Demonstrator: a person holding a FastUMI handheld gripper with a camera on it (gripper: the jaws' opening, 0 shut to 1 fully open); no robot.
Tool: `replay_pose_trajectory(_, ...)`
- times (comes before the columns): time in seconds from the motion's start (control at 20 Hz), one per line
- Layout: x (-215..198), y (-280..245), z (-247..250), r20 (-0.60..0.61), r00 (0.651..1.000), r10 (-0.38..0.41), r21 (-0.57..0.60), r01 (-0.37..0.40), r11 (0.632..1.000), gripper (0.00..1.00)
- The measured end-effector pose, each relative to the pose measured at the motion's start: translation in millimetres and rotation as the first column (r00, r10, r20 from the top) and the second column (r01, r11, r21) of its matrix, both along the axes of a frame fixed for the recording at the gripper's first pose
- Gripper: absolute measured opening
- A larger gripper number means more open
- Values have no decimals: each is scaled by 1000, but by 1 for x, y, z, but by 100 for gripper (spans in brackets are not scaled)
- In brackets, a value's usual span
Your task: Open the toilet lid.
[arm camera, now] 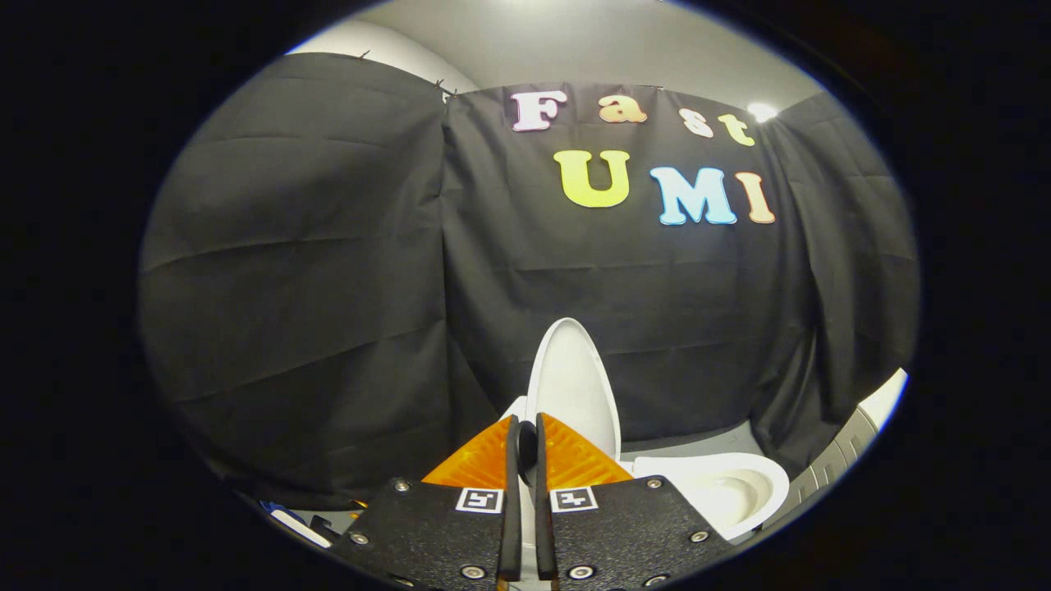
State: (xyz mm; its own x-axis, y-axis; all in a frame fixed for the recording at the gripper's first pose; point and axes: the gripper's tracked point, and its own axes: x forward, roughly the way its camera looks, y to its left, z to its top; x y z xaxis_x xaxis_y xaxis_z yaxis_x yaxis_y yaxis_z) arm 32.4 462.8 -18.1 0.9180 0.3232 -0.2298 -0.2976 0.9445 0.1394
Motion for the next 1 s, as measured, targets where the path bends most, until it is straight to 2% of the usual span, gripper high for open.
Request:
replay_pose_trajectory(0.15, -2, -1, 3, 7, 1000, 0, -19, 0, 1000, 7)
replay_pose_trajectory(0.2, -4, 2, 4, 10, 1000, 23, -11, -23, 1000, 7)
replay_pose_trajectory(0.3, -7, 11, 2, 5, 996, 86, 59, -86, 995, 16)
replay_pose_trajectory(0.4, -9, 7, 10, -5, 995, 102, 160, -100, 982, 30)
replay_pose_trajectory(0.65, -39, -34, 34, 1, 994, 106, 199, -104, 975, 95)
replay_pose_trajectory(0.8, -57, -59, 52, 16, 991, 131, 193, -132, 972, 96)
replay_pose_trajectory(1.0, -74, -111, 85, 113, 989, 94, 198, -115, 974, 96)
